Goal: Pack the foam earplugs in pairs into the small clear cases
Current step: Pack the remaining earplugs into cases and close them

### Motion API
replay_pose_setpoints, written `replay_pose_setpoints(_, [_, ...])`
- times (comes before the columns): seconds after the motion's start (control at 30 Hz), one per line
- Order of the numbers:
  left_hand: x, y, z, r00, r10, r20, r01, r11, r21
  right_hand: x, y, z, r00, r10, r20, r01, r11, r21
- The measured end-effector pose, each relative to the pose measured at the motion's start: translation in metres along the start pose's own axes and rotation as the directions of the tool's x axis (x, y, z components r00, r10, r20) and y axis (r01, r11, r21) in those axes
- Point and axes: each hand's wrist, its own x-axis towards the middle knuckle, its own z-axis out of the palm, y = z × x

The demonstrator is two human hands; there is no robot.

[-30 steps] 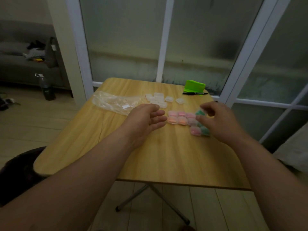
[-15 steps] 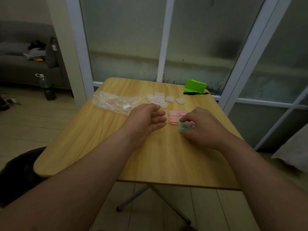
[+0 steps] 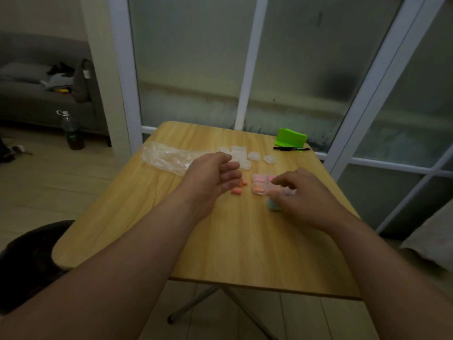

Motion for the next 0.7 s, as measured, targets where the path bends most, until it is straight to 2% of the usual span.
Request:
replay_pose_setpoints(0.1, [0.012, 0.020, -0.009, 0.996, 0.052, -0.073, -0.054, 0.998, -0.020, 0.017, -0.005, 0.004, 0.996, 0.040, -0.078, -0.037, 0.999, 0.038])
replay_pose_setpoints(0.23, [0.024, 0.037, -0.021, 0.986, 0.083, -0.143, -0.088, 0.996, -0.029, 0.059, -0.017, 0.017, 0.997, 0.030, -0.072, -0.029, 1.000, 0.005])
replay_pose_setpoints(0.47, [0.032, 0.035, -0.019, 0.994, 0.024, -0.109, -0.027, 0.999, -0.027, 0.123, -0.033, 0.040, 0.997, 0.073, -0.017, -0.075, 0.991, -0.111])
replay_pose_setpoints(0.7, [0.033, 0.036, -0.019, 0.994, 0.018, -0.110, -0.016, 1.000, 0.019, 0.136, -0.038, 0.056, 0.991, 0.131, -0.007, -0.129, 0.966, -0.223])
